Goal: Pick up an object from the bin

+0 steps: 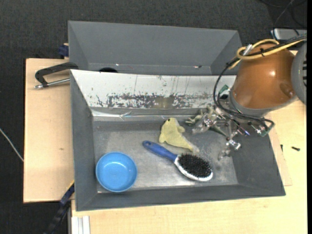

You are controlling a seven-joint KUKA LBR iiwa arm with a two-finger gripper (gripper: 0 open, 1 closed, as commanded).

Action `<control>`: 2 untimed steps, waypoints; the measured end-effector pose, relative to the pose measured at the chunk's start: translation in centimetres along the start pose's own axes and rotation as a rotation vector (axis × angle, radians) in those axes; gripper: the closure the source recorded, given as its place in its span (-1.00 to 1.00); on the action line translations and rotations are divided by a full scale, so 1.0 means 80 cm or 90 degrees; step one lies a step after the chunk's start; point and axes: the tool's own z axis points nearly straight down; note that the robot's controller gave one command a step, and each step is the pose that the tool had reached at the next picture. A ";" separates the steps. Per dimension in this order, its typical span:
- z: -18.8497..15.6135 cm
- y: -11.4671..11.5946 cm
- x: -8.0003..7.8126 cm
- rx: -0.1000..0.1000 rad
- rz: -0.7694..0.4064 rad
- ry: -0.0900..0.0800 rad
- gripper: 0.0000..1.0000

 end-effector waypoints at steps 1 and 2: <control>0.107 0.030 0.039 0.002 -0.168 -0.002 -1.00; 0.105 0.030 0.038 0.004 -0.169 -0.003 1.00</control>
Offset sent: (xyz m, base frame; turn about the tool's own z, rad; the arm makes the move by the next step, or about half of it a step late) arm -0.0403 -0.0029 -0.0846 -0.2663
